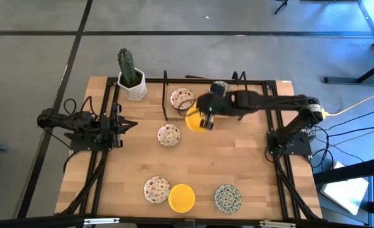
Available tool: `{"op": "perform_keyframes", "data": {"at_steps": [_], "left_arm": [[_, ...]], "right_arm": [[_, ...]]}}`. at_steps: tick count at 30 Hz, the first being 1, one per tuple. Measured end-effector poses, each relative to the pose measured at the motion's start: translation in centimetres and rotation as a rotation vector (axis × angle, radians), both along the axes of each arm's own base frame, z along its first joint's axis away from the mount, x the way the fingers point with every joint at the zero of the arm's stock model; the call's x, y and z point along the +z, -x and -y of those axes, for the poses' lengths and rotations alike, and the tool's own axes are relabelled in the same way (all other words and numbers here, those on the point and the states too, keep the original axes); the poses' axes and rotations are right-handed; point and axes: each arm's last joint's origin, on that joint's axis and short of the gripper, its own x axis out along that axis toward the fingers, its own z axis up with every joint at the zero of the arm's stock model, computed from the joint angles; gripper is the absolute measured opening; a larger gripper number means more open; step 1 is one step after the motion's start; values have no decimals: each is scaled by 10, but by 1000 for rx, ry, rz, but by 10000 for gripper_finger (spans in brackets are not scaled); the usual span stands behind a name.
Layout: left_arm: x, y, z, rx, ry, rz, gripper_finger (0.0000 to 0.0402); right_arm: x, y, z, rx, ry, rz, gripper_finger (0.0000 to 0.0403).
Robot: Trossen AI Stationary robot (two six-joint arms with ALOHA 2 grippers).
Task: Pick & Place Mini bowls
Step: Stack the yellow bowl on the yellow bowls on the shelf
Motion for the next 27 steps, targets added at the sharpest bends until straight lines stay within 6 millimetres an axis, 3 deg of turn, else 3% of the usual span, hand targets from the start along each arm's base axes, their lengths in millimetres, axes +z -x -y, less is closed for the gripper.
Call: {"op": "perform_keyframes", "data": {"at_steps": [3,11,16,27], "left_arm": [[0,0,0,0,0,0,4],[0,0,0,0,0,1,4],[0,0,0,-10,-1,1,4],[0,0,0,-9,-9,1,4]], "right_arm": [[-1,1,24,-32,-24,-4,2],[-39,-3,67,-112,-66,-87,2],[-62,-1,81,-132,-106,-100,2],[-65,4,96,-177,-99,-95,4]]}}
